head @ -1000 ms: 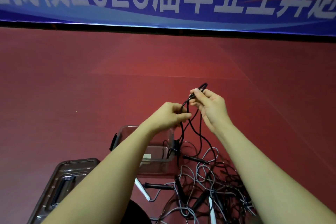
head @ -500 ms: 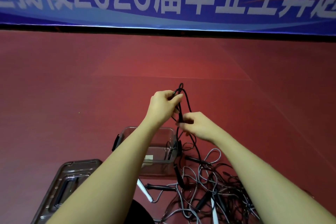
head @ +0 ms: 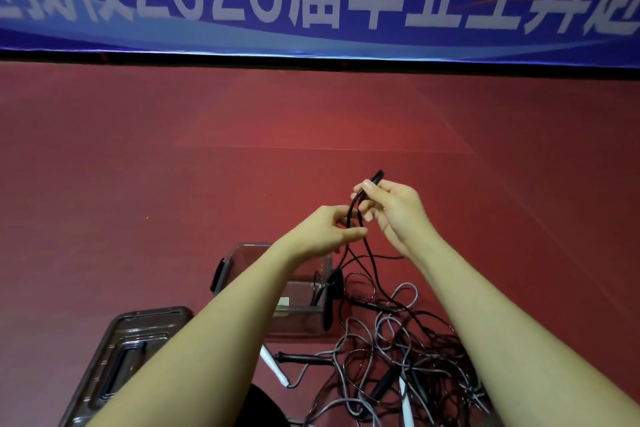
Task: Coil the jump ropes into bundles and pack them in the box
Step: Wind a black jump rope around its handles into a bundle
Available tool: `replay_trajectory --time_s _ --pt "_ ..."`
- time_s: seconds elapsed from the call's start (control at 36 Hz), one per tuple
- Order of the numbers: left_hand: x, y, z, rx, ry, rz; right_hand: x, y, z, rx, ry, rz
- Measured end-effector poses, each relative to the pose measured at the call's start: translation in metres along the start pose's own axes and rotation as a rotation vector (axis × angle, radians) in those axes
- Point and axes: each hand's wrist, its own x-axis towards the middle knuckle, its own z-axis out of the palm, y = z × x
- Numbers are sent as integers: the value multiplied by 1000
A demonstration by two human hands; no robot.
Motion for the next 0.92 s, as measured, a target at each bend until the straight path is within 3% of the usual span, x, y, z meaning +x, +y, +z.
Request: replay_trajectory --time_s 0.22,0.28,0.39,0.44,0.5,0.69,0.78,0.83,0.92 --pt "5 1 3 -46 166 28 -1 -7 -1 137 15 32" --pt "8 -3 2 -17 232 21 1 -5 -3 -25 7 93" --pt "8 -6 -2 4 291 1 -1 9 -11 -746 -191 179" --pt "7 -5 -4 -21 292 5 -5 18 -13 -907 -347 228" --pt "6 -3 -4 -45 293 18 -7 26 -13 -945 -397 218" --pt "6 6 -7 -200 422 -10 -2 30 -8 -863 -192 29" --pt "8 6 -9 -216 443 -56 1 25 -3 -685 -95 -28" --pt "5 4 -11 -117 370 -92 2 20 -3 -555 -53 -63" --pt "-2 1 -10 38 141 -101 2 13 -5 -354 9 -86"
